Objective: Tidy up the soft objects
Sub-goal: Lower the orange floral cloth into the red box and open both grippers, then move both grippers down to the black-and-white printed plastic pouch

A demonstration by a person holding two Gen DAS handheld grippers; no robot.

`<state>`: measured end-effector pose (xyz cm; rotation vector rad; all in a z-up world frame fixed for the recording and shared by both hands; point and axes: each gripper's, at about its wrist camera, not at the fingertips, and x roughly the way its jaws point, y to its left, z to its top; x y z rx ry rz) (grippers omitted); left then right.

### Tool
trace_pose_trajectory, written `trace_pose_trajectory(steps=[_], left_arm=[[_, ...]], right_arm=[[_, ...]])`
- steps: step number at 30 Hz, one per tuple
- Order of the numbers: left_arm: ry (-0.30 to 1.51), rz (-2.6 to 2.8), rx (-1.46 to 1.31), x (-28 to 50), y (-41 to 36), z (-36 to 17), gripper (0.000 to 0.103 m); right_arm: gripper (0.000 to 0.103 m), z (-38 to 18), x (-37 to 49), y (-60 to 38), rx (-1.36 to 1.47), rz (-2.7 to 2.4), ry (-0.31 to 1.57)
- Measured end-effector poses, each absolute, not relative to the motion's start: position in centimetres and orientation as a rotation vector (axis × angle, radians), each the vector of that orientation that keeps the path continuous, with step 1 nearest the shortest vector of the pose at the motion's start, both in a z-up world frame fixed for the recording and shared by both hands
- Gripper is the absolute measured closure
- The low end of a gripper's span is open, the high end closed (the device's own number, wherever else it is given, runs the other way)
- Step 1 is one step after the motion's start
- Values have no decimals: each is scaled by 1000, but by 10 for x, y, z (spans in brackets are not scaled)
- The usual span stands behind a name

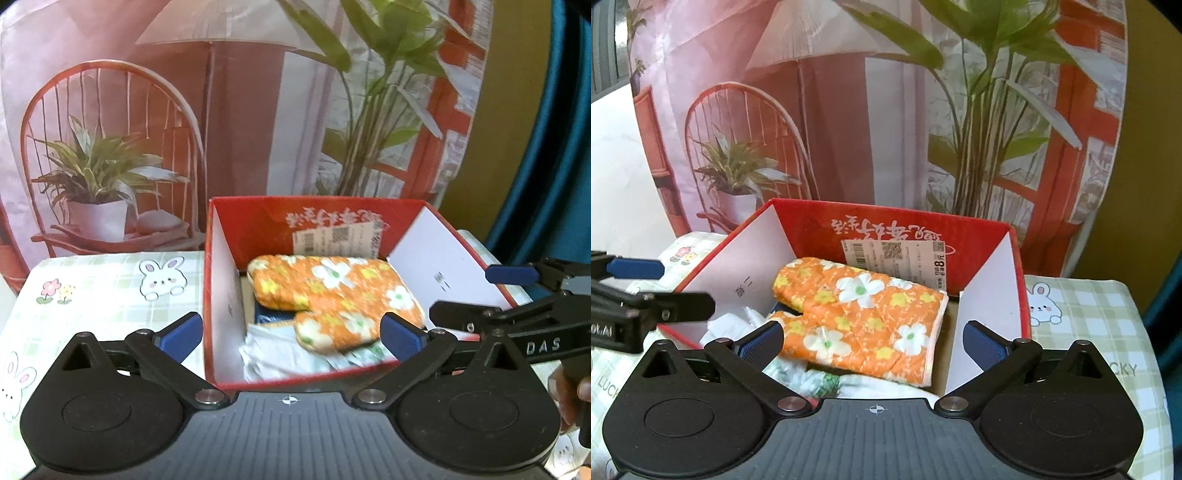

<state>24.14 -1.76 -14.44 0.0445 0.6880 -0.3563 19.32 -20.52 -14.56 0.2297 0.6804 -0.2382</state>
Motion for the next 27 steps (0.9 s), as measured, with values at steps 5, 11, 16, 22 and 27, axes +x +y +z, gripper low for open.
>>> trace_pose_trajectory(steps=[5,11,16,22,27], left_arm=[[693,-353,23,223,-15,-147,0],[712,-337,-4,208,-8,-157,0],[745,-323,-12,195,-1,-170,0],[791,-293,-30,184,12,-183,0],[819,-277,-60,172,24,-191,0]], right_arm=[[0,-143,169,-198,227,-267,631],[0,-145,142,-185,230,-263,587],[0,-153,126,-176,239,-242,594],[0,-167,109,-170,268,-238,635],[0,-179,96,-169,274,-256,665]])
